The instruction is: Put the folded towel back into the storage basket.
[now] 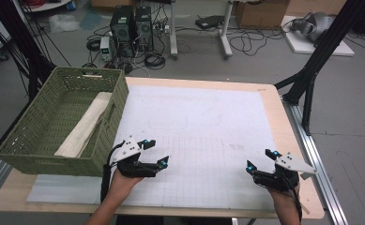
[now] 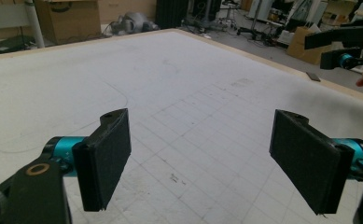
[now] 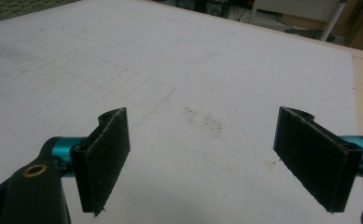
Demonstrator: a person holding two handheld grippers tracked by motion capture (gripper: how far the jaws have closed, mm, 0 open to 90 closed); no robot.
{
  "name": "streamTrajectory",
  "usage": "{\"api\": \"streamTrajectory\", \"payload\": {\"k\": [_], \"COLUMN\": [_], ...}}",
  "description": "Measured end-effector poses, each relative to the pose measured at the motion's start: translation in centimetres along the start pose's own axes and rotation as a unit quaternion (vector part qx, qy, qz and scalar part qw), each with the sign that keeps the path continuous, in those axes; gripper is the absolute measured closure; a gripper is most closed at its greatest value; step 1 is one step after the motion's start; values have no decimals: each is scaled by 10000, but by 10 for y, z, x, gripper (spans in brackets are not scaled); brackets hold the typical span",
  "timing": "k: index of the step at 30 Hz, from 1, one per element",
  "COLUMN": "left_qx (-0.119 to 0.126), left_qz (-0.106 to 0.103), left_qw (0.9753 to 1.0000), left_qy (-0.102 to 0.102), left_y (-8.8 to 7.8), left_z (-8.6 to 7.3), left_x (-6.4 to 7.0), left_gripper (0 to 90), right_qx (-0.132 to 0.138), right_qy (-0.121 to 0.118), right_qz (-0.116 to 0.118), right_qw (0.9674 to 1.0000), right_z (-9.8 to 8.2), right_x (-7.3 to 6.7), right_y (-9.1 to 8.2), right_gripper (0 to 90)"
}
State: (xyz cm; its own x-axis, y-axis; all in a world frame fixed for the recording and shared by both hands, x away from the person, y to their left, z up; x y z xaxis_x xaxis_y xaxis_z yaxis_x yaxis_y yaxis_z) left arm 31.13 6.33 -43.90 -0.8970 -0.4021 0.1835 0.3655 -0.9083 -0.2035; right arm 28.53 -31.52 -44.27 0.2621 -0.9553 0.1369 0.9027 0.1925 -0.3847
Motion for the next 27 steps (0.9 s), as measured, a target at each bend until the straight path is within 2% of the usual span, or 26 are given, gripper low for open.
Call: {"api": "streamTrajectory", "payload": {"k": [8, 14, 19, 27], "left_qx": [4, -22, -15, -31], "left_qz": [51, 68, 147, 149], "left_qw": [10000, 9999, 9999, 9999], "left_qy": [52, 73, 47, 34], "left_y": [-5, -6, -6, -6], "left_z": [0, 0, 0, -1], "left_x": [3, 3, 1, 0], "left_gripper": [209, 210, 211, 211], "right_qx": [-50, -75, -54, -64], "right_qy": [-82, -240, -152, -153], "right_qz": [38, 76, 57, 49], "right_qw": [9999, 9997, 9999, 9999], "right_z": [1, 0, 0, 0], "right_x": [-6, -12, -9, -7], "right_y": [0, 2, 1, 1], "right_gripper": [170, 170, 170, 170]}}
Point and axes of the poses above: each handheld gripper's, and its own axes: y roughly forward along the jaws, z roughly out of its top, x roughly to its right, the point moved 6 cm from there along y, roughly forward along the jaws, and after that the axes turned 14 degrees about -z, right-handed, at the moved point
